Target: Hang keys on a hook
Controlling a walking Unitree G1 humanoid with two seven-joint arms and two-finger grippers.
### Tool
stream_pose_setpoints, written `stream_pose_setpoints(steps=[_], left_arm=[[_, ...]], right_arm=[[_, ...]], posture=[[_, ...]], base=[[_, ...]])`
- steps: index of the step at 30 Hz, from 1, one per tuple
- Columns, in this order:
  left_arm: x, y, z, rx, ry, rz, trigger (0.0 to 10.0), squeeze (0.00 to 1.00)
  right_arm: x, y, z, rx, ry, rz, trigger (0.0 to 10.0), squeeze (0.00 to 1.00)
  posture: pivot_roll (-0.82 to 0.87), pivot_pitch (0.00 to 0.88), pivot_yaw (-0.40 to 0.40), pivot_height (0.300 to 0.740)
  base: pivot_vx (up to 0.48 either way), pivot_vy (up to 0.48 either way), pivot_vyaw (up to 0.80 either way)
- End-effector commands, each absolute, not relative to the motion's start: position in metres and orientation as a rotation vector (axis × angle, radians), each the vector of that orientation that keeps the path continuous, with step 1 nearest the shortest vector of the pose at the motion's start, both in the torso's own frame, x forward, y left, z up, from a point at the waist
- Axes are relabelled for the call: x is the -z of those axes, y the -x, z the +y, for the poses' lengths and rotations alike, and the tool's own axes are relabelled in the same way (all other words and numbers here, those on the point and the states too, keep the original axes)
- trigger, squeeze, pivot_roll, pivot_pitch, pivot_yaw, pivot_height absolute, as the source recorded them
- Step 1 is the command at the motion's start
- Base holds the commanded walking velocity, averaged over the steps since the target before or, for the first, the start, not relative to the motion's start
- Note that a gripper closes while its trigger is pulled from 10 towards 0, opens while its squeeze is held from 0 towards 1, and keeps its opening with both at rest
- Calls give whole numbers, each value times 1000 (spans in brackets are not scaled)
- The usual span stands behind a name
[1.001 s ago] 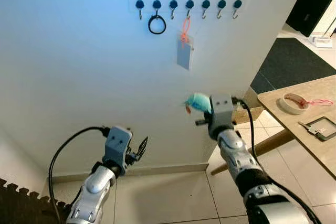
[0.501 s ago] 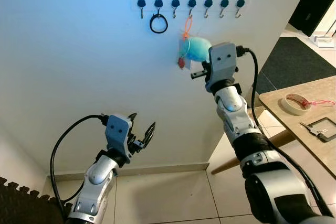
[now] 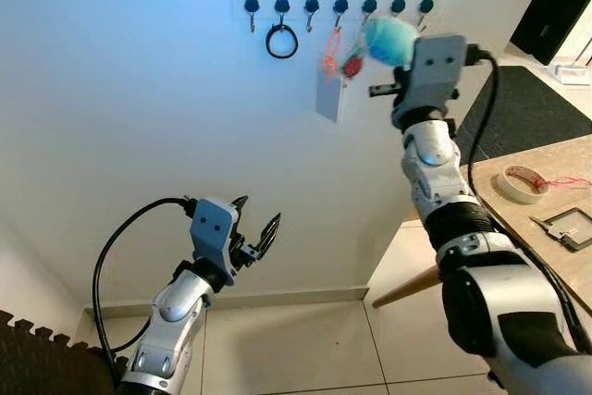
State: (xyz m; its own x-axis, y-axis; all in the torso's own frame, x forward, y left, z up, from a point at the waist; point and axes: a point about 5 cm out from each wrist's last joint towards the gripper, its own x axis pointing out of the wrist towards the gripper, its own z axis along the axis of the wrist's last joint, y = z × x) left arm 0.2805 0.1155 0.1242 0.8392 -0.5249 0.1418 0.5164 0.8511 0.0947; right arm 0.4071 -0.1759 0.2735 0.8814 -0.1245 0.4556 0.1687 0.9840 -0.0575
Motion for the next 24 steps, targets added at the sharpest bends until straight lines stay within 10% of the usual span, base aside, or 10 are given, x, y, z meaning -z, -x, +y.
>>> stream_pose_setpoints(steps=[1,11,16,24], left_arm=[[-122,-277,112,572,-58,-151,10000,0],[-119,-276,111,603,-73,-117,10000,0],[-64,-270,125,581,-238,233,10000,0],[-15,-254,177,179,-128,383,10000,0]], right_arm=[[-267,-408,-189,226,57,-410,0,0],[-233,-406,-212,391,-110,-240,0,0],[-158,-400,-156,-71,8,87,0,0],[-57,-343,-143,-185,41,303,0,0]], posture=[[42,80,-51,740],[43,79,-44,740],[43,79,-50,740],[42,80,-53,740]], base=[[0,0,0],[0,0,0],[0,0,0],[0,0,0]])
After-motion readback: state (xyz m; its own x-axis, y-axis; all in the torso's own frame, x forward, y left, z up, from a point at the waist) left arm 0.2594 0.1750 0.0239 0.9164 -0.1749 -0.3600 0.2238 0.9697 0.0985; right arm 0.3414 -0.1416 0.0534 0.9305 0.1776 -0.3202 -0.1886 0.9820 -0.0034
